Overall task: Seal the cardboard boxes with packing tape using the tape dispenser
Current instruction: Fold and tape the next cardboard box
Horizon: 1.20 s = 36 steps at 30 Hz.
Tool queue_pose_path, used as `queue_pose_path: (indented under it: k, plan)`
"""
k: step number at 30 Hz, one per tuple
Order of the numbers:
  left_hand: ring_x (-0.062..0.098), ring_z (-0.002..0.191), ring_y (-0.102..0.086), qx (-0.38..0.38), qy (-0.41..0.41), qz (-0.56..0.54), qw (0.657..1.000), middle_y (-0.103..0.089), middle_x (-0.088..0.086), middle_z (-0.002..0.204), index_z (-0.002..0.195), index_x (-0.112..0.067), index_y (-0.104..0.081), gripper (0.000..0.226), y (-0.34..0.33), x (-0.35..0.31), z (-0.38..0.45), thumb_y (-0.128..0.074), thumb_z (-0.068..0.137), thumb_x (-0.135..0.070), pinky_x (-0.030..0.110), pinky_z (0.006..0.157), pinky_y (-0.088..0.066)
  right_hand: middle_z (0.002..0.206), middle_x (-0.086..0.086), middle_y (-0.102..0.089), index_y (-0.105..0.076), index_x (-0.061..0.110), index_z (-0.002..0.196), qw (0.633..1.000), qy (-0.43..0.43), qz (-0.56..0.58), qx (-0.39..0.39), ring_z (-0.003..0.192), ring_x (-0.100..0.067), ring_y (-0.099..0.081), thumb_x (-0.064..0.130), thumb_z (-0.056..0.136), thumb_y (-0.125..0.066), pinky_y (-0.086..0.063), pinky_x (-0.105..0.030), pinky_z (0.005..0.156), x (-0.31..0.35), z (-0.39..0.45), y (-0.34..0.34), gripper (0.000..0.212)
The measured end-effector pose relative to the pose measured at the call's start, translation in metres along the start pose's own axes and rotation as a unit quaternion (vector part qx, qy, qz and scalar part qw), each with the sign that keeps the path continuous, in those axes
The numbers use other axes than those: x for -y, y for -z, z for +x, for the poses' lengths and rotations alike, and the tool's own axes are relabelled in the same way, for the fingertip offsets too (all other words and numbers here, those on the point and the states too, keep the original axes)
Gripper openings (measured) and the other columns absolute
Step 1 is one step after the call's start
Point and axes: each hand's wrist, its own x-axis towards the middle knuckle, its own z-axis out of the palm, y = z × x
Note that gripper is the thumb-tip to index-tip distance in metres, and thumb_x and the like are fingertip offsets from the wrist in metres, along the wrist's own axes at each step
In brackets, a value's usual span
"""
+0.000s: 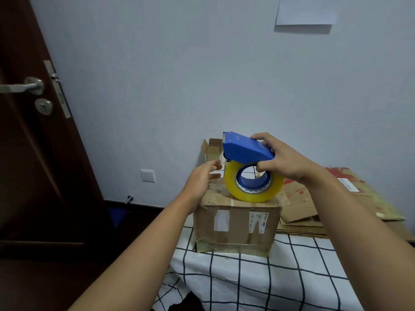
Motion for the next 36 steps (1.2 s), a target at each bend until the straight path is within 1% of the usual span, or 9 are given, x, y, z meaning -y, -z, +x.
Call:
queue_pose_path:
  k: [5, 8, 12, 16, 20, 25, 28, 32, 36]
  plan:
    - [0.003, 0.104, -0.063, -0.016, 0.02, -0.035, 0.999, -0.07, -0.011, 0.114, 0.111, -0.025, -0.069, 0.034, 0.002, -0.005, -0.001, -0.039, 0.101, -0.037, 0.031, 0.096, -0.046, 0.109, 0.005, -0.059, -0.045, 0.041, 0.129, 1.0, 0.009, 0.021, 0.013, 0.092, -0.016, -0.066, 0.028, 0.067, -0.069, -0.052, -0.023, 0.077, -0.003, 0.0, 0.002, 0.068]
    - [0.007, 0.101, -0.067, -0.016, 0.037, -0.074, 0.996, -0.075, -0.011, 0.101, 0.098, -0.024, -0.073, 0.027, 0.001, -0.009, 0.001, -0.049, 0.1, -0.036, 0.027, 0.088, -0.05, 0.107, 0.006, -0.059, -0.045, 0.045, 0.126, 0.999, 0.009, 0.029, 0.019, 0.09, -0.014, -0.066, 0.029, 0.068, -0.07, -0.052, -0.021, 0.075, -0.006, 0.0, 0.003, 0.066]
    - [0.015, 0.093, -0.069, -0.011, 0.089, -0.17, 0.981, -0.076, -0.001, 0.091, 0.098, -0.011, -0.072, 0.021, 0.0, -0.018, 0.002, -0.059, 0.097, -0.027, 0.026, 0.073, -0.05, 0.105, 0.005, -0.06, -0.045, 0.05, 0.122, 0.999, 0.005, 0.043, 0.022, 0.086, -0.01, -0.067, 0.029, 0.068, -0.071, -0.051, -0.018, 0.072, -0.009, -0.001, 0.005, 0.063]
    - [0.016, 0.081, -0.066, -0.001, 0.102, -0.23, 0.968, -0.072, 0.005, 0.09, 0.099, -0.008, -0.07, 0.014, 0.001, -0.026, 0.001, -0.063, 0.094, -0.018, 0.023, 0.067, -0.053, 0.107, 0.001, -0.061, -0.046, 0.048, 0.124, 0.998, 0.003, 0.051, 0.019, 0.09, -0.017, -0.068, 0.027, 0.068, -0.071, -0.052, -0.023, 0.078, -0.012, -0.001, 0.006, 0.064]
    - [0.017, 0.089, -0.06, 0.001, 0.102, -0.202, 0.974, -0.065, 0.004, 0.1, 0.113, -0.014, -0.068, 0.022, -0.001, -0.028, 0.001, -0.056, 0.097, -0.022, 0.025, 0.069, -0.05, 0.109, -0.001, -0.063, -0.046, 0.047, 0.124, 0.998, 0.004, 0.059, 0.02, 0.095, -0.023, -0.068, 0.026, 0.069, -0.072, -0.054, -0.029, 0.084, -0.014, -0.001, 0.006, 0.064]
    - [0.016, 0.095, -0.063, 0.025, 0.083, -0.169, 0.982, -0.072, -0.001, 0.094, 0.107, -0.021, -0.071, 0.018, -0.003, -0.027, 0.002, -0.057, 0.097, -0.018, 0.025, 0.073, -0.051, 0.111, -0.003, -0.062, -0.046, 0.046, 0.125, 0.998, 0.004, 0.065, 0.024, 0.096, -0.023, -0.067, 0.022, 0.072, -0.072, -0.053, -0.027, 0.083, -0.016, 0.0, 0.008, 0.063]
    - [0.016, 0.095, -0.065, 0.031, 0.065, -0.147, 0.987, -0.073, -0.001, 0.098, 0.109, -0.022, -0.07, 0.017, -0.004, -0.027, 0.004, -0.059, 0.097, -0.019, 0.025, 0.073, -0.051, 0.108, 0.0, -0.063, -0.048, 0.046, 0.125, 0.997, 0.007, 0.07, 0.029, 0.095, -0.021, -0.067, 0.013, 0.078, -0.072, -0.052, -0.028, 0.082, -0.018, -0.001, 0.01, 0.062]
    - [0.017, 0.095, -0.061, 0.043, 0.067, -0.136, 0.987, -0.068, 0.003, 0.105, 0.108, -0.018, -0.067, 0.014, -0.005, -0.026, 0.007, -0.059, 0.098, -0.023, 0.027, 0.074, -0.05, 0.105, 0.004, -0.064, -0.049, 0.048, 0.124, 0.996, -0.003, 0.078, 0.033, 0.094, -0.018, -0.068, 0.021, 0.07, -0.071, -0.053, -0.026, 0.081, -0.017, -0.002, 0.01, 0.064]
    - [0.015, 0.083, -0.054, 0.085, 0.081, -0.154, 0.981, -0.06, 0.005, 0.098, 0.098, -0.018, -0.06, 0.006, -0.004, -0.027, 0.011, -0.057, 0.099, -0.022, 0.025, 0.068, -0.049, 0.109, -0.001, -0.063, -0.048, 0.047, 0.125, 0.996, -0.004, 0.074, 0.043, 0.095, -0.02, -0.067, 0.021, 0.069, -0.07, -0.053, -0.032, 0.085, -0.014, 0.0, 0.01, 0.065]
